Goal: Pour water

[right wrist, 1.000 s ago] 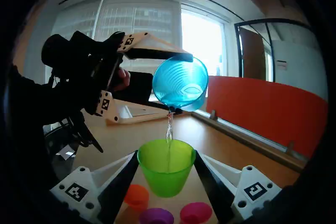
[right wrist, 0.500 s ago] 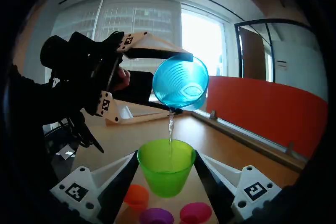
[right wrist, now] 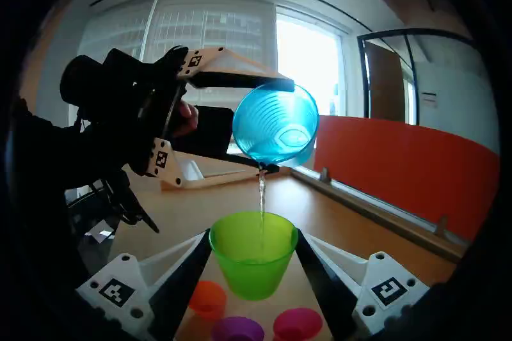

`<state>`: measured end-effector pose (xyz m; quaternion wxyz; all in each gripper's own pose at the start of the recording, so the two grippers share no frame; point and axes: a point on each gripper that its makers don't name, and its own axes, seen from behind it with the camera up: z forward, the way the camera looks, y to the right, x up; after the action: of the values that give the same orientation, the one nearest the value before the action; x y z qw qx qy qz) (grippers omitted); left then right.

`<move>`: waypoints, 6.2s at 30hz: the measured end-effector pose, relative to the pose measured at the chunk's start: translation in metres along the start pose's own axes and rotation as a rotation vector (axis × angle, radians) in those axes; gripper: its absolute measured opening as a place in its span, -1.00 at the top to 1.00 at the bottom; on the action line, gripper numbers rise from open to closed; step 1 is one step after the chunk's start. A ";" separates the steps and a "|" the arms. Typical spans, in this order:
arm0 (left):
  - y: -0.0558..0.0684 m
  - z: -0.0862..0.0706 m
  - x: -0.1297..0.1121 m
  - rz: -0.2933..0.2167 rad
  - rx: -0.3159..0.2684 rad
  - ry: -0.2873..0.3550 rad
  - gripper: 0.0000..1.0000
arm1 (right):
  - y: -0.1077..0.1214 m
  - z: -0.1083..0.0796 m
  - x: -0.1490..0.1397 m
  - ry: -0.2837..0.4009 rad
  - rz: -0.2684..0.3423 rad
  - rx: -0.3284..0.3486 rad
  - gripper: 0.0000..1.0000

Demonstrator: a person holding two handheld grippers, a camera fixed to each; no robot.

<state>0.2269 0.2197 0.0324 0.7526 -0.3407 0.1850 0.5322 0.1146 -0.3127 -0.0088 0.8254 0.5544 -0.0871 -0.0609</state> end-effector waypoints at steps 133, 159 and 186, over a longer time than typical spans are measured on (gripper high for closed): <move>-0.005 -0.001 0.012 0.156 0.005 0.011 -0.78 | 0.008 0.002 0.003 0.000 -0.021 -0.018 -0.88; -0.002 0.002 0.013 0.208 -0.001 0.012 -0.78 | 0.009 0.001 0.004 0.002 -0.023 -0.018 -0.88; -0.001 0.002 0.011 0.231 -0.001 0.007 -0.78 | 0.010 0.001 0.004 -0.001 -0.025 -0.022 -0.89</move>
<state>0.2311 0.2285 0.0274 0.6852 -0.3196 0.2254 0.6144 0.1186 -0.3109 0.0009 0.8306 0.5463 -0.0801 -0.0723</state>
